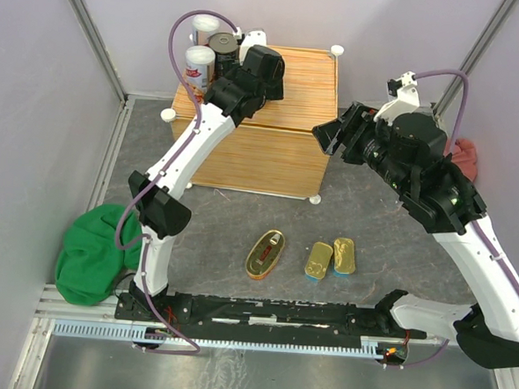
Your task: Place and organize the canned foods onto the counter
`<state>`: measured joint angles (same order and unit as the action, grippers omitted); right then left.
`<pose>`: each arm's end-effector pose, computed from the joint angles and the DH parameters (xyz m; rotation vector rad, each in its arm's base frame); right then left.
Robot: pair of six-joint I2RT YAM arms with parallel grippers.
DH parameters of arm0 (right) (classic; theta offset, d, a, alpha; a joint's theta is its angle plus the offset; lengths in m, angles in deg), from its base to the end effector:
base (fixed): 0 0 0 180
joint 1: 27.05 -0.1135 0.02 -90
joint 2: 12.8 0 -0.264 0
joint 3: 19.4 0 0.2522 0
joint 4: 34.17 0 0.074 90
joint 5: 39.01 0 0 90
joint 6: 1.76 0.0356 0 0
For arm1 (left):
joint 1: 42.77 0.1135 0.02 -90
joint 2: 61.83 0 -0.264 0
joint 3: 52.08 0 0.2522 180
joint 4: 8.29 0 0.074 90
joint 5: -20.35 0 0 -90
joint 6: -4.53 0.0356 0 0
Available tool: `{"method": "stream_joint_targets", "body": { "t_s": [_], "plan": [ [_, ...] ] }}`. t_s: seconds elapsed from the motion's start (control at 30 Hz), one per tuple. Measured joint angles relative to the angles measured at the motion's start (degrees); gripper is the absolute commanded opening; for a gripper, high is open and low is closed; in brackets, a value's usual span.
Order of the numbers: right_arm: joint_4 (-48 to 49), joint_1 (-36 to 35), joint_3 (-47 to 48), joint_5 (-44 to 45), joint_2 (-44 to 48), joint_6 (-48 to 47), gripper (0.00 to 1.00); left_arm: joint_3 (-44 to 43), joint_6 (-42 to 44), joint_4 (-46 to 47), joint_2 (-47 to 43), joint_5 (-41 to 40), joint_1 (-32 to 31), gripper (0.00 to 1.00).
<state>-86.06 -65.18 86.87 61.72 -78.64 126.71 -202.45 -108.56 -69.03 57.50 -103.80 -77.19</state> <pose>0.1699 0.1249 0.4963 0.1462 1.8322 0.7936 0.3869 -0.2409 0.4224 -0.1547 1.9873 -0.0199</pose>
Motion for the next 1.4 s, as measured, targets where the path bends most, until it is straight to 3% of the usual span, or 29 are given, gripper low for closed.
{"method": "stream_joint_targets", "body": {
  "t_s": [0.7,1.07,1.4],
  "plan": [
    [-0.02,0.0,-0.85,0.04,0.9,-0.17,0.76,14.32,0.0,8.22,-8.7,1.36,-1.46,0.99],
    [-0.02,0.0,-0.94,0.07,1.42,0.15,0.75,26.08,0.52,13.77,-16.41,-3.28,-4.55,0.76],
    [-0.04,0.0,-1.25,0.04,1.46,0.28,0.76,30.34,3.69,19.41,-18.12,-5.42,-4.9,0.66]
  ]
}}
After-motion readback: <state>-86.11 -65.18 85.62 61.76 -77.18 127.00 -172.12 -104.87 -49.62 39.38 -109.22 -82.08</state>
